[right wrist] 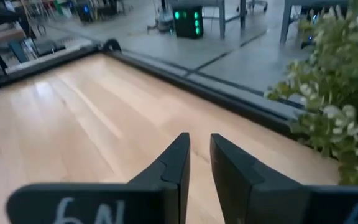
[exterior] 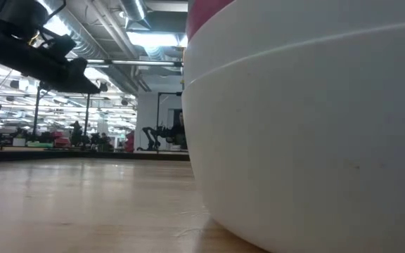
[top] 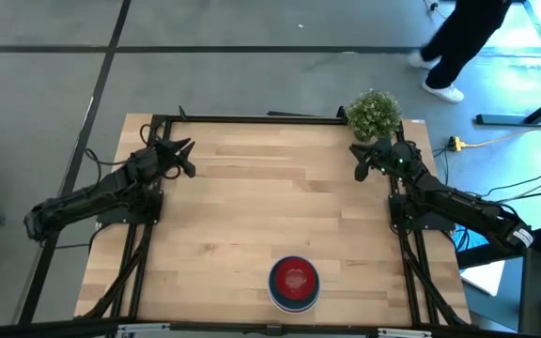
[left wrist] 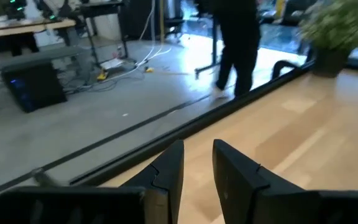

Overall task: Nest bowls inside each other
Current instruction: Return to Home Position

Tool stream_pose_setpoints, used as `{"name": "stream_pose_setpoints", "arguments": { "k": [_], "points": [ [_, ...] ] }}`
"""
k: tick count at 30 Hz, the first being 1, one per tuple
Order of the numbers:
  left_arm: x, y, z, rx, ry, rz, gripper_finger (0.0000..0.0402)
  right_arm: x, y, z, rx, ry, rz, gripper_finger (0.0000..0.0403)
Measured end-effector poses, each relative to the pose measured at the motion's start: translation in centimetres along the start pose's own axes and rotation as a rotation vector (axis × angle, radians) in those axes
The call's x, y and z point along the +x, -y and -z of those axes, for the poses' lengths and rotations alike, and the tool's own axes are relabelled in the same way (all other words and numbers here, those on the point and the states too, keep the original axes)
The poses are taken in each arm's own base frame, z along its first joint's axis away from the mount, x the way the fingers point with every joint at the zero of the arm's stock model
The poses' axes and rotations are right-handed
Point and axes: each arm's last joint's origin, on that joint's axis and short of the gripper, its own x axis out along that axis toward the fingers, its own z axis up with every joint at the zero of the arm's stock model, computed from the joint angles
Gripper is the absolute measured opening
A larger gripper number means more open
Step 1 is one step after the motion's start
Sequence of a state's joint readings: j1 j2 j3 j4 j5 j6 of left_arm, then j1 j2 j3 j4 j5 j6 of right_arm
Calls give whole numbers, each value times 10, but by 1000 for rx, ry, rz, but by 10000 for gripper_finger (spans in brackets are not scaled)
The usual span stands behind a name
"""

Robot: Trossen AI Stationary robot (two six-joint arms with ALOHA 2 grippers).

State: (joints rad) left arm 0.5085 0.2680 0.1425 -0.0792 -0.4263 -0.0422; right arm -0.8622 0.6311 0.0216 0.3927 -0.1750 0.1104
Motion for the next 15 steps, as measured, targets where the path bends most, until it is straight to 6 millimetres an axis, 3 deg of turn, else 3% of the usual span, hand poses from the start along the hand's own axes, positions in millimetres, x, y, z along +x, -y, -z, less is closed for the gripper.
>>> {"name": "stream_pose_setpoints", "arguments": {
  "k": [10,15],
  "points": [
    [3,-11,18,-1,-190,-12,80,0,3,2,-37,-16,86,65],
    [5,-12,18,-8,-193,-9,80,0,3,2,-37,-15,97,65]
  ]
}}
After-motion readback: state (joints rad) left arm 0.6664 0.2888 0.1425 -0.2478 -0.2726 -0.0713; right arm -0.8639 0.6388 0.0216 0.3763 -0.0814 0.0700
